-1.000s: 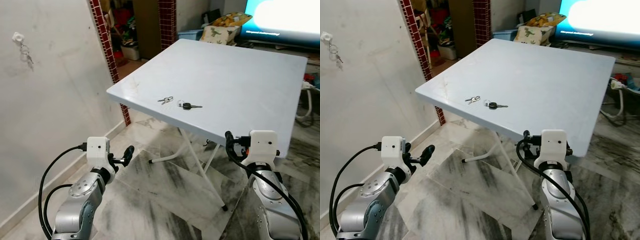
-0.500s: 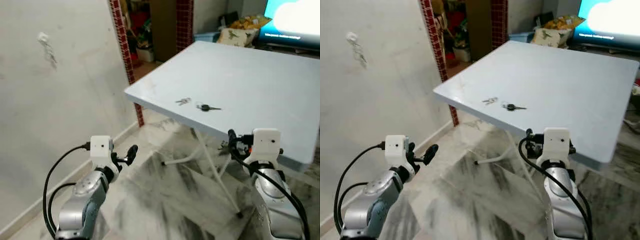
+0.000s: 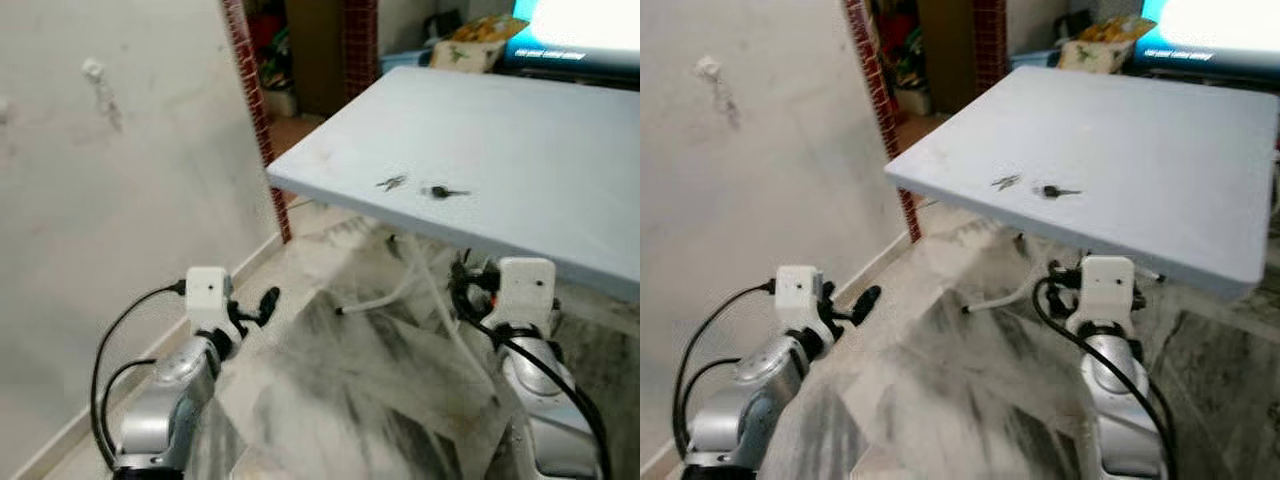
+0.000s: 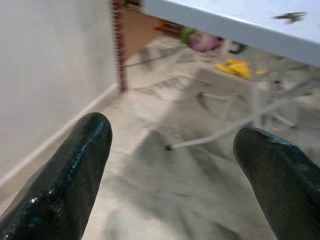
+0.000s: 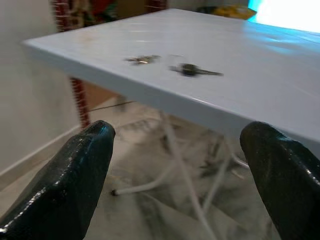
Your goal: Hang keys on a hook
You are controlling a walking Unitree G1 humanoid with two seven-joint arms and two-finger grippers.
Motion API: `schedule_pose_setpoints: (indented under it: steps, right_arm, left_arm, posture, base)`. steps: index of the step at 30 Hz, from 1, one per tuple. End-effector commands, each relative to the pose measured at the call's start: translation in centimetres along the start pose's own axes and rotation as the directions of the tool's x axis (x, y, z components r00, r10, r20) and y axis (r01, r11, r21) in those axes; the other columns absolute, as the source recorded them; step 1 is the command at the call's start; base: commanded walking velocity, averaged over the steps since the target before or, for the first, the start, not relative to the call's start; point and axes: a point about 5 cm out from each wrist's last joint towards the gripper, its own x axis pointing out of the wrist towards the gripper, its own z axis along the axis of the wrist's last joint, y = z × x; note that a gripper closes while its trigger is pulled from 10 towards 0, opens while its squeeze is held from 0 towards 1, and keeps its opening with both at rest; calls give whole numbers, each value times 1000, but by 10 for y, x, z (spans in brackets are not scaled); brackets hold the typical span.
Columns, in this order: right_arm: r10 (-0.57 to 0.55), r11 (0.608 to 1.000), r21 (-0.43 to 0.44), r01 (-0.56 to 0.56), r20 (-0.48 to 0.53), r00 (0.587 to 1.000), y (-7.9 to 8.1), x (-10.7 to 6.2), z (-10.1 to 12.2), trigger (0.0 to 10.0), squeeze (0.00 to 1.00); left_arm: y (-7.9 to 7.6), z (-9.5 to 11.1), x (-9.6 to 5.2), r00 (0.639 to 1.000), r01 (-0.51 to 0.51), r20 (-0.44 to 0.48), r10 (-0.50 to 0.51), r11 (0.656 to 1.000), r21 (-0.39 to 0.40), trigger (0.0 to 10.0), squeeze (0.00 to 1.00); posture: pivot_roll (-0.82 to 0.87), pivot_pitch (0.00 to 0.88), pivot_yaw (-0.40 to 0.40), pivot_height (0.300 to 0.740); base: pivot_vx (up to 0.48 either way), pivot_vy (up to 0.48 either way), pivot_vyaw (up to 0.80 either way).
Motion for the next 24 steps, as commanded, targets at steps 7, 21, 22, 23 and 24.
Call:
schedule_pose_setpoints:
  steps: [7,21,22,23,24]
  right_arm:
    - [-47,998,-30,47,-22,999,-7,5,-1,10000,0]
    - [-3,998,-62,8,77,997,3,5,8,10000,0]
    - [11,998,-57,-7,73,997,4,5,7,10000,0]
    - [25,999,-50,-21,68,997,5,4,6,10000,0]
    - [33,999,-45,-30,67,997,6,4,6,10000,0]
  left_arm:
    - [-7,5,2,997,24,70,-29,997,70,10000,0]
    - [-8,2,2,995,76,65,-75,997,-4,10000,0]
    - [-8,2,2,995,78,65,-77,997,-6,10000,0]
    - [-8,2,2,995,79,64,-79,997,-7,10000,0]
    - [-8,2,2,995,80,64,-79,997,-7,10000,0]
  posture:
    - [-83,0,120,740]
    - [-90,0,120,740]
    - [-90,0,120,740]
    - [-90,0,120,740]
    - [-90,0,120,740]
  base:
    - [0,0,0]
    - [95,0,0]
    - [277,0,0]
    - [274,0,0]
    - [274,0,0]
